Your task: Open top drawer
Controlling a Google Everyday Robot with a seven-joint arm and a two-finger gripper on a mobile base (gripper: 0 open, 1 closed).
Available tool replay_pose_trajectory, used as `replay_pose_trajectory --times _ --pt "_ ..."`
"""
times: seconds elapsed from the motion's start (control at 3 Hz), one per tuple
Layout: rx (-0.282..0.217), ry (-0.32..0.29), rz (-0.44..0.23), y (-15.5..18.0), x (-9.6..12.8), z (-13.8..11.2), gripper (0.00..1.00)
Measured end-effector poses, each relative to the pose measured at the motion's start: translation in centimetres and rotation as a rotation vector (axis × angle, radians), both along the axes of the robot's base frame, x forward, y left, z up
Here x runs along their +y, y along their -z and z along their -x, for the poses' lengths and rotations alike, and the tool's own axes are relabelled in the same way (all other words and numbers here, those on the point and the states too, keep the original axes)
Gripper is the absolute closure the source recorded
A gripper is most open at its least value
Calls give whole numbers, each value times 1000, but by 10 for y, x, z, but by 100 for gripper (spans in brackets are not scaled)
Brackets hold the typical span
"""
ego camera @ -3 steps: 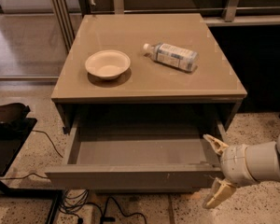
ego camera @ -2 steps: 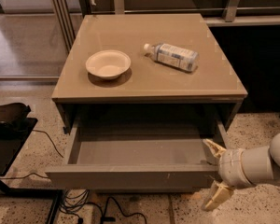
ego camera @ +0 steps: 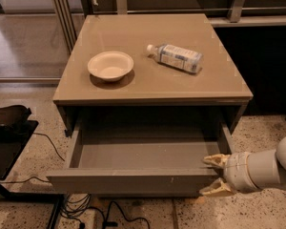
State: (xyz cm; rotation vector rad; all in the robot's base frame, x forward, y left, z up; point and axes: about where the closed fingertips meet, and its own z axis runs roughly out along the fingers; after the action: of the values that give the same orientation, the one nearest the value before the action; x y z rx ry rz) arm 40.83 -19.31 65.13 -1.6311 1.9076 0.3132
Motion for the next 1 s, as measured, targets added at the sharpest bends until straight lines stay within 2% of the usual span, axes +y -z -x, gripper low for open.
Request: replay_pose_trajectory --times 0.33,0.67,1.0 --pt "-13 -8 -18 -13 -4 6 65" --pt "-35 -20 -42 -36 -16 33 88" --pt "-45 6 -77 -50 -39 79 100"
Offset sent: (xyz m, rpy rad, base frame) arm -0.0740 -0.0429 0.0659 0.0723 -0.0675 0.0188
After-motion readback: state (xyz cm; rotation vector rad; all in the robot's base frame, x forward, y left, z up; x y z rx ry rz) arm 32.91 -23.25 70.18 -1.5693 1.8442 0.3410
